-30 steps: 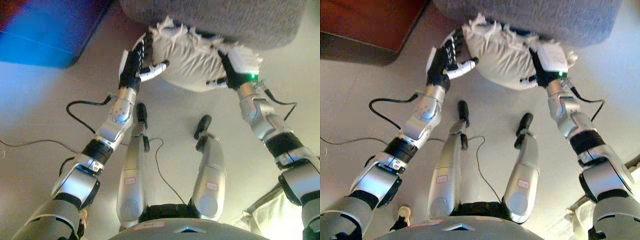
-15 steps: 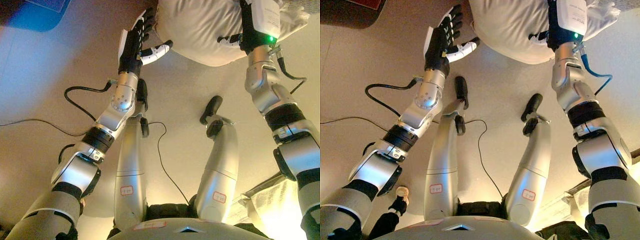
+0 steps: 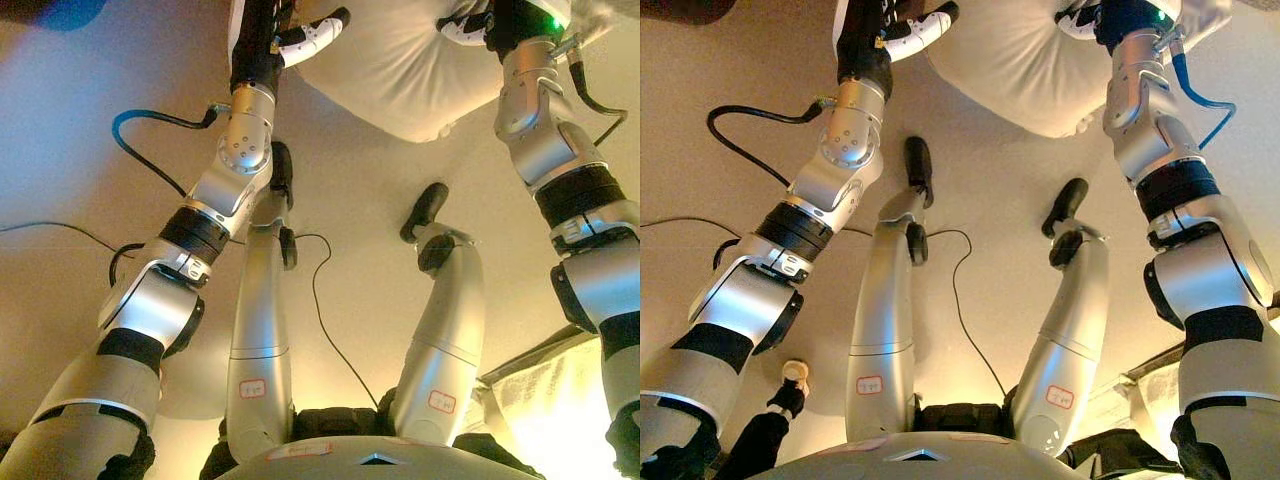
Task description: Pick up the pillow and put it on the sofa.
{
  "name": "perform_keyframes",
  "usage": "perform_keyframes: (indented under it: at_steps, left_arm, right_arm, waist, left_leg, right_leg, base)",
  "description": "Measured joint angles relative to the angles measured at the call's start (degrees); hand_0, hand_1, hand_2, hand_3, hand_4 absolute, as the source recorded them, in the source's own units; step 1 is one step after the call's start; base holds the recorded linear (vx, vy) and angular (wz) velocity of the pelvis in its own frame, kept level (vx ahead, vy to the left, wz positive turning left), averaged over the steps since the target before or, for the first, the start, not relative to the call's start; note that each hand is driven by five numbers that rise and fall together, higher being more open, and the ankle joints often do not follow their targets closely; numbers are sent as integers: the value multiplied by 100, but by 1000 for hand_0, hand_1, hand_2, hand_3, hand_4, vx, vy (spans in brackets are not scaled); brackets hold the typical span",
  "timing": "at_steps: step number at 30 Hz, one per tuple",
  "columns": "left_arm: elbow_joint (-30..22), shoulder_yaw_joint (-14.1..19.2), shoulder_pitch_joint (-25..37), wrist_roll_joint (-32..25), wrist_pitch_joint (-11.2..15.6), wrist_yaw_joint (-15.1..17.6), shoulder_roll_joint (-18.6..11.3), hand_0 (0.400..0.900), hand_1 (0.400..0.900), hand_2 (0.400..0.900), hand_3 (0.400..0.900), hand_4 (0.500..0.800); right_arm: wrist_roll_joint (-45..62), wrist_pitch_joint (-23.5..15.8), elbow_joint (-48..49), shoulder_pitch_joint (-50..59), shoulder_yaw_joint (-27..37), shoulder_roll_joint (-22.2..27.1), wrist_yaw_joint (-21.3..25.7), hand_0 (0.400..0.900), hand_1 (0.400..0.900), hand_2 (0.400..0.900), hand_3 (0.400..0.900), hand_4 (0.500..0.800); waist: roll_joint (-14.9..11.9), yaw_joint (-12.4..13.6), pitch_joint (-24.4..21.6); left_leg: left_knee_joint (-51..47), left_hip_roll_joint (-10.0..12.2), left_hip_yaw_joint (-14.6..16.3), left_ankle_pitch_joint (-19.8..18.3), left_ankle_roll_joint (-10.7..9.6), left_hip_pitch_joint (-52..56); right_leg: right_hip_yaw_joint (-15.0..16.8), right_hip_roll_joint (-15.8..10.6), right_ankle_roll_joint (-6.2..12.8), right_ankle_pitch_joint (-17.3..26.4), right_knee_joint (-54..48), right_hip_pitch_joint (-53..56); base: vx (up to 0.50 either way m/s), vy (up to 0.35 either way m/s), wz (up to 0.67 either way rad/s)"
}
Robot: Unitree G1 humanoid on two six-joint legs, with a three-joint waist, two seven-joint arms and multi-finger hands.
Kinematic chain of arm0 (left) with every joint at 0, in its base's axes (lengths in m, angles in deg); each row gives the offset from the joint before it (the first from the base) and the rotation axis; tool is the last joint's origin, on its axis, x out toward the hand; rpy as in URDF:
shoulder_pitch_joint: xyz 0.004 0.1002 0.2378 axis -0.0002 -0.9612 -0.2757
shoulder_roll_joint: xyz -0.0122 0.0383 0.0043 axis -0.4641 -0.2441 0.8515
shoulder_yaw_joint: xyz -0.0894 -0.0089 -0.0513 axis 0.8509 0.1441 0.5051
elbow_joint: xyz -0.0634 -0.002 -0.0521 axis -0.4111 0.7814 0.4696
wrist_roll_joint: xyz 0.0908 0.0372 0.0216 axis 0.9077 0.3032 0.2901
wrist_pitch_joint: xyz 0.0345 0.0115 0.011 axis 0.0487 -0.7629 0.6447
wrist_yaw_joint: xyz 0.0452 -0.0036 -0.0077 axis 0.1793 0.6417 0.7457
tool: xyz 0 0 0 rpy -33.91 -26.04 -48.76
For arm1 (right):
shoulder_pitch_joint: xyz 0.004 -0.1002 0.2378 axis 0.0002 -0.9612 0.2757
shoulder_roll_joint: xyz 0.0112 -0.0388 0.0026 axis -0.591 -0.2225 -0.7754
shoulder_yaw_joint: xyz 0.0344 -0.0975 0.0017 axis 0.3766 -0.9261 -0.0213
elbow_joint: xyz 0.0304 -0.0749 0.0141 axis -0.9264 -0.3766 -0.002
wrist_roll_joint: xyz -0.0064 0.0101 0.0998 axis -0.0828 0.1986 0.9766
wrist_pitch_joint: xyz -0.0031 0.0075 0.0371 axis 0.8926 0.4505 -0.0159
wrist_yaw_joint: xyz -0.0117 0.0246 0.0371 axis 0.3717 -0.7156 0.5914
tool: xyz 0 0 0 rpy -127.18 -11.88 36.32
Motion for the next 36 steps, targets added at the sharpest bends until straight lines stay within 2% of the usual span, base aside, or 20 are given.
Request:
perform_keyframes:
  at_steps: [8, 13, 15, 18, 20, 26, 30, 33, 34, 36]
  left_arm:
    - [1, 23, 9, -1, -8, 77, -11, 900, 900, 900, 900, 800]
    - [-21, 178, -291, -2, -8, 122, -6, 900, 900, 900, 900, 800]
    - [-26, 270, -346, -2, -14, 127, 9, 900, 900, 900, 900, 800]
    - [-54, 502, -538, 2, -13, 123, 15, 900, 900, 900, 900, 800]
    - [-268, 866, -1084, 9, -12, 118, 30, 900, 900, 900, 900, 800]
    - [-436, 1689, -2431, 15, -1, 177, 117, 900, 900, 900, 900, 800]
    - [-695, 1962, -3239, 111, 18, 107, 104, 900, 900, 900, 900, 800]
    - [-1029, 2067, -3966, 138, 16, -106, 121, 900, 900, 900, 900, 800]
    - [-1223, 2153, -4190, 163, 36, -188, 102, 900, 900, 900, 900, 800]
    - [-1245, 2293, -4254, 245, 14, -295, 82, 900, 900, 900, 900, 800]
  right_arm:
    - [89, 2, 19, -22, -61, -242, -124, 400, 400, 400, 400, 500]
    - [31, 30, 283, -413, -53, -289, -163, 400, 400, 400, 400, 500]
    - [27, 43, 391, -531, -36, -289, -166, 400, 400, 400, 400, 500]
    - [-74, 63, 762, -899, 115, -289, -170, 400, 400, 400, 400, 500]
    - [-275, 61, 1300, -1573, 371, -282, -179, 400, 400, 400, 400, 500]
    - [-668, -10, 2497, -3174, 1005, -211, -222, 400, 400, 400, 400, 500]
    - [-820, -208, 3064, -4030, 1349, -205, -308, 400, 400, 400, 400, 500]
    - [-893, -302, 3822, -4960, 1816, -170, -501, 400, 400, 400, 400, 500]
    - [-958, -441, 4152, -5273, 2050, -165, -505, 400, 400, 400, 400, 500]
    - [-1053, -511, 4379, -5343, 2242, -150, -587, 400, 400, 400, 400, 500]
  waist:
    - [-86, -11, 9]
    - [-161, -7, 19]
    - [-175, -62, 13]
    - [-264, -29, 27]
    - [-385, -64, 66]
    - [-543, -25, 52]
    - [-569, 2, 19]
    - [-592, 53, -176]
    - [-626, 64, -378]
    - [-668, 94, -409]
  left_leg:
    - [-72, 0, 49, 10, -2, 93]
    - [-413, -3, 71, 72, -25, 658]
    - [-535, 10, 32, 33, 2, 830]
    - [-755, 45, 36, 96, -54, 1257]
    - [-1035, 49, 53, 96, -57, 1918]
    - [-1334, 167, -19, -44, -128, 3345]
    - [-1652, 219, -55, -121, -125, 4242]
    - [-2173, 234, -27, -158, -170, 5188]
    - [-2339, 221, 6, -129, -157, 5355]
    - [-2568, 208, 51, -53, -138, 5735]
  right_leg:
    - [64, 15, 1, 5, -80, 44]
    - [-7, 44, 88, 64, -400, 608]
    - [-78, 63, 66, 42, -534, 807]
    - [-142, 134, 104, 85, -783, 1253]
    - [-228, 157, 119, 96, -1040, 1924]
    - [-434, 346, 124, 97, -1658, 3545]
    - [-667, 433, 161, 186, -2224, 4616]
    - [-921, 495, 250, 320, -3066, 5768]
    - [-953, 542, 261, 486, -3405, 5989]
    - [-1035, 629, 326, 727, -3873, 6476]
  base:
    - [-18, 4, -5]
    - [-87, -17, -2]
    - [-20, -41, -6]
    - [8, -36, -8]
    - [59, -37, -6]
    - [112, -26, -5]
    - [168, 9, 3]
    - [191, 57, -8]
    - [183, 83, -8]
    - [190, 91, -12]
